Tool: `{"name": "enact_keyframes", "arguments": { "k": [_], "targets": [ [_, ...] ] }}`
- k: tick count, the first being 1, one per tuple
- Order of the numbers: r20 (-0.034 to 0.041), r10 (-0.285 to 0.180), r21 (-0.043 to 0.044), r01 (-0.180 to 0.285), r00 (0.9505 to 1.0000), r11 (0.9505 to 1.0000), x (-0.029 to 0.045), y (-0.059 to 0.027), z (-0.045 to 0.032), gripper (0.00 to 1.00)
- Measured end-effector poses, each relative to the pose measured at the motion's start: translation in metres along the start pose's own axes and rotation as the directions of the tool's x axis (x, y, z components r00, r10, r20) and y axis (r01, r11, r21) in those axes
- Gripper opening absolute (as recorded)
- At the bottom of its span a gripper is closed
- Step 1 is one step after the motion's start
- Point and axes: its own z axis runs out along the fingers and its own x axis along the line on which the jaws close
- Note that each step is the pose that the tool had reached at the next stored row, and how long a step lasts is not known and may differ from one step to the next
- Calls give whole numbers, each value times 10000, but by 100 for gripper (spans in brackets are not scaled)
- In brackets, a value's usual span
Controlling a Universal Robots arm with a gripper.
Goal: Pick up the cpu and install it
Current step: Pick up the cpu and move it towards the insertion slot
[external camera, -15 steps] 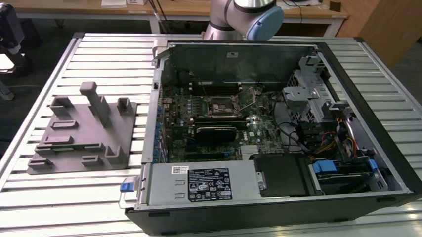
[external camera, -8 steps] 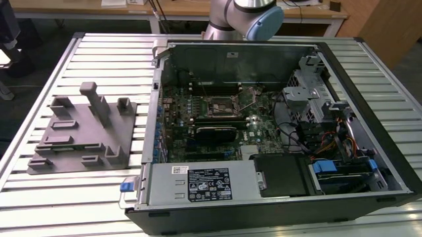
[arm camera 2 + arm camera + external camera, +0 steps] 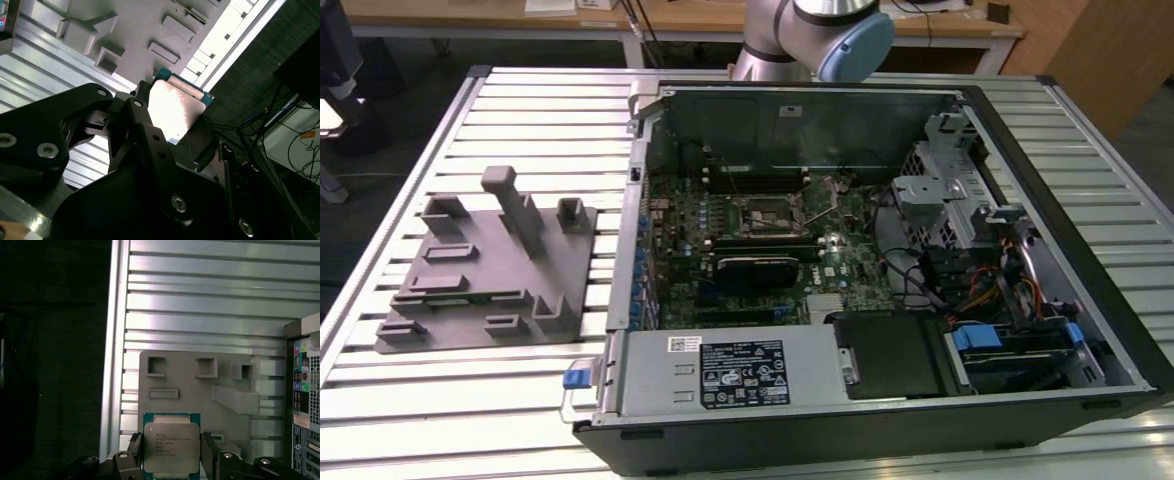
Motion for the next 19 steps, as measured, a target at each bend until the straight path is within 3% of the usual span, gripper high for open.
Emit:
{"name": "enact_keyframes", "arguments": {
  "k": [19],
  "targets": [
    [0,0,-1,0,10000,10000,-178,-1,3,55]
  ]
}}
